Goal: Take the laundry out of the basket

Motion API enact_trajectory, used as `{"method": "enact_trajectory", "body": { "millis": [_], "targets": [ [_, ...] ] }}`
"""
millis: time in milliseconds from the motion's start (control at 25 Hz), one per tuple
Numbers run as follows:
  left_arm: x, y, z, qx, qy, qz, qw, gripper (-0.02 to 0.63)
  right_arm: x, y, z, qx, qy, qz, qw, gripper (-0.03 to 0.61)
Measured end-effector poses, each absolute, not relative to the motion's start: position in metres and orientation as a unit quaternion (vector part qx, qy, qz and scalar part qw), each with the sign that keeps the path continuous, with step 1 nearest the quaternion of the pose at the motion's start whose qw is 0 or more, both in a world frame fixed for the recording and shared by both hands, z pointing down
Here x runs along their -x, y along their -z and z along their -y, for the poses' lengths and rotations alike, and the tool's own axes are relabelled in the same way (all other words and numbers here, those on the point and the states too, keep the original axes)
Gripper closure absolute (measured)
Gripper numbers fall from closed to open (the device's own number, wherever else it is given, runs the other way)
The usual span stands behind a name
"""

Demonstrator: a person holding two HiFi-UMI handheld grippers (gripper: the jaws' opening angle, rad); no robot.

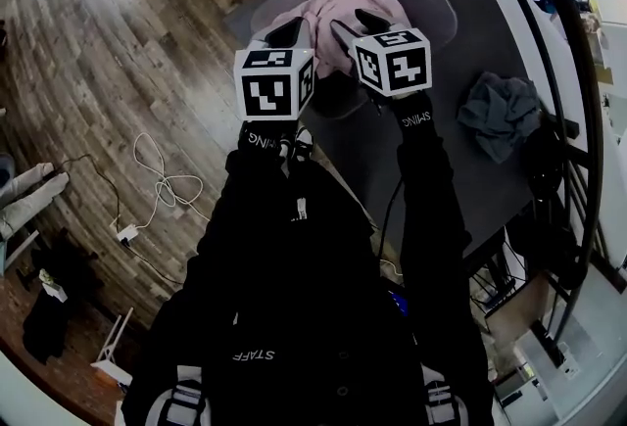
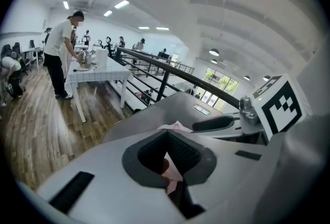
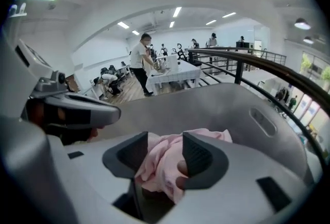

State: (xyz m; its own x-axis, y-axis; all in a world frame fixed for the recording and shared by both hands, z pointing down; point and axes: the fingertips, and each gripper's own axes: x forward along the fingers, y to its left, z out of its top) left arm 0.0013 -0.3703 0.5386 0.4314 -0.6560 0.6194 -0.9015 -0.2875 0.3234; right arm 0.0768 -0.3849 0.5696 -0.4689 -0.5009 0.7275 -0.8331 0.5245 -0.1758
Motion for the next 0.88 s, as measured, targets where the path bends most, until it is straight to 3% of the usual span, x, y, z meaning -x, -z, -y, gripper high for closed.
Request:
{"method": "enact_trajectory", "body": {
  "millis": [160,440,880],
  "targets": [
    [-0.009,-0.536,0.378,-0.781,-0.191,0.495,0.328,0.612,-0.077,-0.586,0.397,-0.376,-0.26,0.82,0.343,0.294],
    [-0.017,-0.545,0.393,-0.772,-0.201,0.5,0.337,0.612,-0.079,-0.609,0.412,-0.339,-0.275,0.823,0.363,0.236],
    [-0.024,-0.552,0.398,-0.769,-0.202,0.5,0.345,0.612,-0.091,-0.676,0.419,-0.276,-0.264,0.796,0.47,0.09]
  ]
}}
